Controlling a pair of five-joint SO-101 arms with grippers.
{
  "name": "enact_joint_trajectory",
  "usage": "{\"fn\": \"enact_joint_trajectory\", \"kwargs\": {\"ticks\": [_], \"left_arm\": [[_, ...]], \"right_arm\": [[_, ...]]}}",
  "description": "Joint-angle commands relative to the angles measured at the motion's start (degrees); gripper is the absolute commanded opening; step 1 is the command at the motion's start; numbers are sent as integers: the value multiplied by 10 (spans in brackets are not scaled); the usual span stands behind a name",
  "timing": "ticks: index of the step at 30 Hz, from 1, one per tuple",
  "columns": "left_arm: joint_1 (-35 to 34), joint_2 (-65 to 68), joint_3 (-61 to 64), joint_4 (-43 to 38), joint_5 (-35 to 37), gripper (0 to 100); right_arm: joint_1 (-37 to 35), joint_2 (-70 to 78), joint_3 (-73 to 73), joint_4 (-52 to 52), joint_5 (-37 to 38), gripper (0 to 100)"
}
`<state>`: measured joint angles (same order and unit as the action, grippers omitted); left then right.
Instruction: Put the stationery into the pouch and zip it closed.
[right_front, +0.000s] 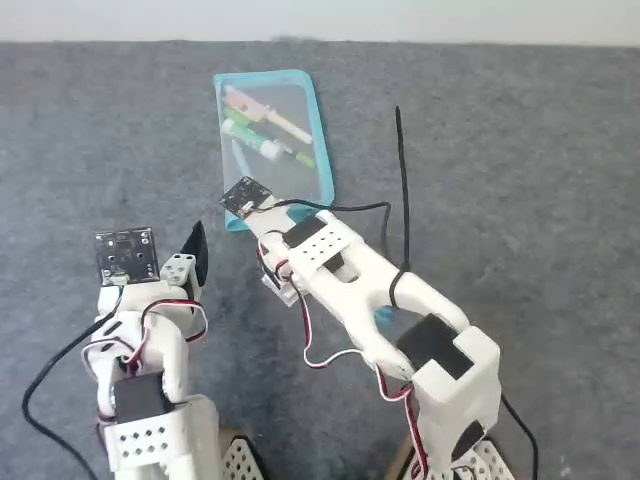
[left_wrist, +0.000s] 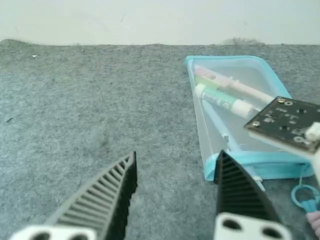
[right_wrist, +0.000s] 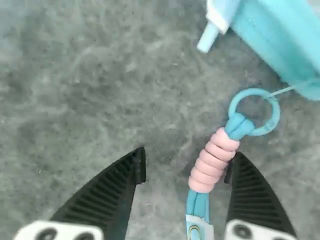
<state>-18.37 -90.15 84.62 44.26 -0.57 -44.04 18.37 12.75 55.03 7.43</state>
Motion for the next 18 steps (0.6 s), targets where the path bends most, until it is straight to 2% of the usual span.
{"fn": "enact_joint_trajectory", "kwargs": {"ticks": [1, 9, 18], "left_arm": [[-4, -6, -7, -19, 4, 244], [-3, -6, -7, -18, 4, 244], [-2, -6, -1, -19, 4, 244]], "right_arm": [[-2, -56, -23, -1, -6, 249], [12, -180, 30, 3, -1, 246], [112, -283, 66, 0, 0, 248]]}}
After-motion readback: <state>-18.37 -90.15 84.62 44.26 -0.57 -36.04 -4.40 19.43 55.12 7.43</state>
